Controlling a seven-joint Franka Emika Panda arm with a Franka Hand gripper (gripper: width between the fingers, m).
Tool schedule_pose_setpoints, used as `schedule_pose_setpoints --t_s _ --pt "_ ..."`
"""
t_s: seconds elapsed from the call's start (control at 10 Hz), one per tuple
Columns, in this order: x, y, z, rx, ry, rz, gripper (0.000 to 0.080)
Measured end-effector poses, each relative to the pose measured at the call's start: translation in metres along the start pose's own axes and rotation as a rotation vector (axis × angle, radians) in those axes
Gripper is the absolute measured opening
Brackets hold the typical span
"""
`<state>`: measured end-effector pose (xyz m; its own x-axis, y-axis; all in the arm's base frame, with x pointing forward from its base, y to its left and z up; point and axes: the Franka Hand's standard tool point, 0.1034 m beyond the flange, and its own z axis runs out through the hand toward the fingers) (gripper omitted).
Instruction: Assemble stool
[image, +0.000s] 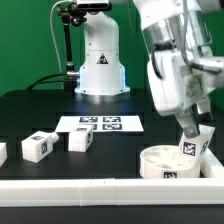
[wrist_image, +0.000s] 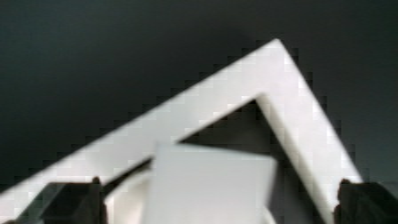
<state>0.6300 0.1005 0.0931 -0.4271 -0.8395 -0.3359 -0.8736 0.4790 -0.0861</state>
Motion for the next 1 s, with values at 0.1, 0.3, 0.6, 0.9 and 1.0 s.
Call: schedule_pose_setpoints --t_s 0.1,0.3,0.6,0.9,1.0 --pt "0.004 -0.004 -0.003 -0.019 0.010 -0.066 0.0649" --pt "-0.007 -0.012 -0.013 -0.069 0.016 -0.116 0.0649" --pt "-0.005 -0.011 -0.010 -0.062 0.018 -0.114 0.0649" --pt "0.013 -0.013 -0.014 -0.102 0.032 -0.457 0.0649" --pt "0.028 -0.024 -0.019 -0.093 0.037 -0.542 0.0649"
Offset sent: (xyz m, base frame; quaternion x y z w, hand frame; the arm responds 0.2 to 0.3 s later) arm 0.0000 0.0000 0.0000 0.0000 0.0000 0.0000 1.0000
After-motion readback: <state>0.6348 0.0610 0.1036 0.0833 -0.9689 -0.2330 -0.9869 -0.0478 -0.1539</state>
